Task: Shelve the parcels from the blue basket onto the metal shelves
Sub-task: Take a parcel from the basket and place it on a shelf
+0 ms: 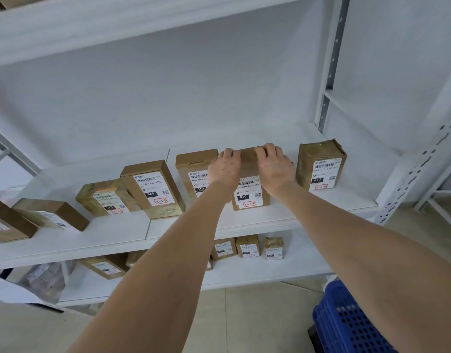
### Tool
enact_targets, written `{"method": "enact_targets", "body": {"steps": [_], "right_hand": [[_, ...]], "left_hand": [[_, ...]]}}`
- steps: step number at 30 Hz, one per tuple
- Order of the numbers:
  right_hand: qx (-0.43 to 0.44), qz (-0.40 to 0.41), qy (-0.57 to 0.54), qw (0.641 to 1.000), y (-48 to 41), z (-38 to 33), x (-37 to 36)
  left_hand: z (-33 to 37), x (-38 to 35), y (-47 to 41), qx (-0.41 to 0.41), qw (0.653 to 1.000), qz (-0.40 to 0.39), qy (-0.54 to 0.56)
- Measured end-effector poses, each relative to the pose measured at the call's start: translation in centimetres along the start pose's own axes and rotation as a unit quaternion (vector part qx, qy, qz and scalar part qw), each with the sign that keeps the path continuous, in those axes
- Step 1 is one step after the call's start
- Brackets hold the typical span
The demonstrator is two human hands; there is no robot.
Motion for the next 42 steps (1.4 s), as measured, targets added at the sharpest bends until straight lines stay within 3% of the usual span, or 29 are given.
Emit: {"method": "enact_targets", "body": {"steps": [11,19,32,36,42], "right_hand": [[-0.024,-0.003,0.022,0.999,4.4,1.1,2.5],[-0.159,0.005,0.035,0.987,13.9,9.6,5.9],[-0.438,-0.073,0.094,0.891,42.1,24.3,6.6],[-0.503,-0.093,0.078,0.856,49.4,28.7,5.7],[-0.548,-0.140,0.027,0.825,57.8,35.5,1.3]], "left_hand": [[2.4,2.2,3.8,0.020,0.999,-0.026,0.001],[14.1,1.9,6.9,-0.111,0.992,-0.057,0.029],[37.7,-5.1,24.0,-0.391,0.906,-0.144,0.081],[43.1,-7.7,28.4,-0.421,0.890,-0.167,0.057],[51.5,-14.1,34.5,-0.419,0.868,-0.267,0.017]]}}
Point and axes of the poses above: each hand's wrist, its own y-axis away from the middle knuckle, its own x-axis out of the back of the hand, z = x × y, the point moved 6 cm from there along -y, towards the middle knuckle, and after that the axes turned 3 degrees about -x, right-handed, at the moved point
